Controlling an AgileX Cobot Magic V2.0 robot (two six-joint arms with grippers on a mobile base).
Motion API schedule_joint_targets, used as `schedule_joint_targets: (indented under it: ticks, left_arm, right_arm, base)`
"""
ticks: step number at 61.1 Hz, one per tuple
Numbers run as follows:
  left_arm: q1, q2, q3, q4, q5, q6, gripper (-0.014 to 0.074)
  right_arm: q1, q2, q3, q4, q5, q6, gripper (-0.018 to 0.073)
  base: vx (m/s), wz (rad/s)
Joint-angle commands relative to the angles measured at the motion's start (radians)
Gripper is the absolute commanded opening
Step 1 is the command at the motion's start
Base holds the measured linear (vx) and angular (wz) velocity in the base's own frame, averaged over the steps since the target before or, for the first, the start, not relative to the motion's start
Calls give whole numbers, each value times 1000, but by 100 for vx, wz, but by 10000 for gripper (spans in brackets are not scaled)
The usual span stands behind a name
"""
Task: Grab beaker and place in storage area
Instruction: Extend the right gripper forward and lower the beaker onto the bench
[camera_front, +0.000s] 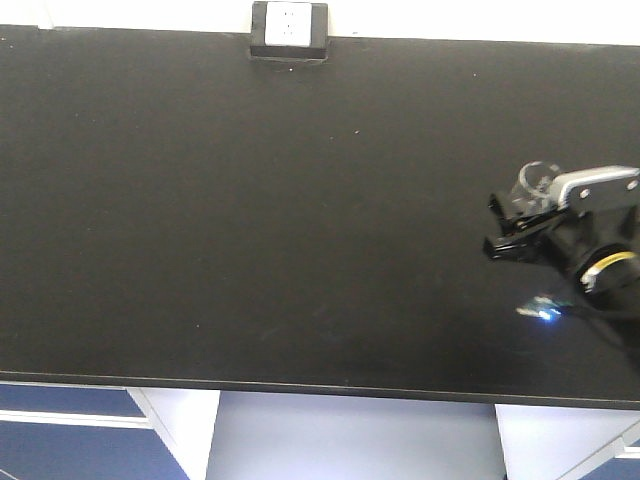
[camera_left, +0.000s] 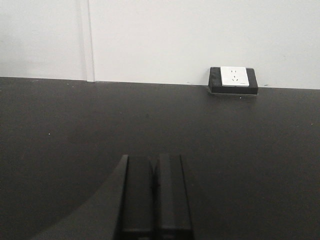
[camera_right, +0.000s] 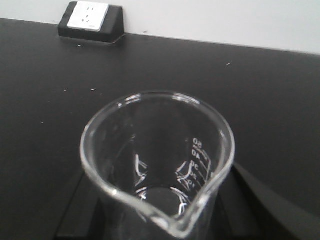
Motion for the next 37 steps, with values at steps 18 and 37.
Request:
schedule_joint_targets:
  ticks: [18,37]
  left_arm:
    - [-8,-17,22,-6,-80,-6,-8]
    - [-8,-17,22,-6,-80,-6,-8]
  right_arm:
    - [-3,233,-29,41,-353,-70,0]
    - [-3,323,-29,64,-353,-83,0]
  base:
    - [0,0]
    - [0,0]
